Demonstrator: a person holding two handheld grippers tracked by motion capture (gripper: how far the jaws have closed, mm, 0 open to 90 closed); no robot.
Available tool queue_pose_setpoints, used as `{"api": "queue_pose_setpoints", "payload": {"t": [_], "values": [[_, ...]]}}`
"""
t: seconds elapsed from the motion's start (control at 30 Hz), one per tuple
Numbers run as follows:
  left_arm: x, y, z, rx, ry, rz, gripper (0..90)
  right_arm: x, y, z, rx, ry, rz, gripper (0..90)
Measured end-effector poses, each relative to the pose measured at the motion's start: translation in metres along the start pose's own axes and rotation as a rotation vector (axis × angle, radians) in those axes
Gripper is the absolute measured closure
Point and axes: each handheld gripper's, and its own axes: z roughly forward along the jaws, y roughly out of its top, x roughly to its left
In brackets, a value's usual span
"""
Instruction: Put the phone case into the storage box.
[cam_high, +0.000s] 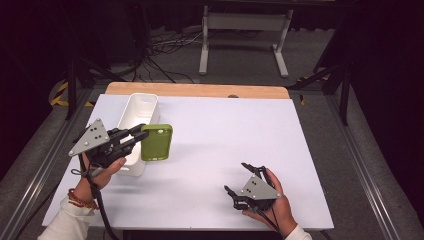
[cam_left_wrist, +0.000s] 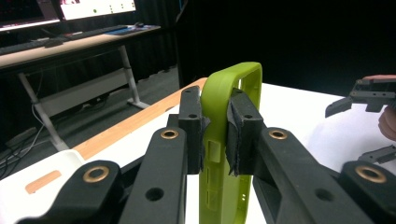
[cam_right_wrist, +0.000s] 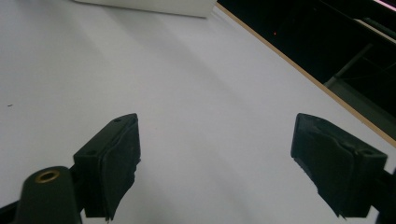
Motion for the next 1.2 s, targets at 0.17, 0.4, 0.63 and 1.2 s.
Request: {"api": "queue_pose_setpoints", "payload": {"t": [0.17, 0.4, 0.63, 1.2], "values": [[0.003, 0.000, -0.003, -0.005, 0.010, -0.002, 78.6, 0.000, 0.001, 0.000, -0.014, -0.004, 0.002, 15.8], [0.008, 0.001, -0.009, -0.011, 0.031, -0.012, 78.7, -0.001, 0.001, -0.001, -0.021, -0.008, 0.000, 15.5], [0.013, 0.001, -0.015, -0.029, 0.045, -0.023, 78.7, -0.001, 0.000, 0.000, -0.018, -0.006, -0.004, 15.5], [0.024, 0.002, -0.028, -0.053, 0.080, -0.033, 78.7, -0.002, 0.000, 0.001, -0.012, -0.009, -0.007, 15.5]]}}
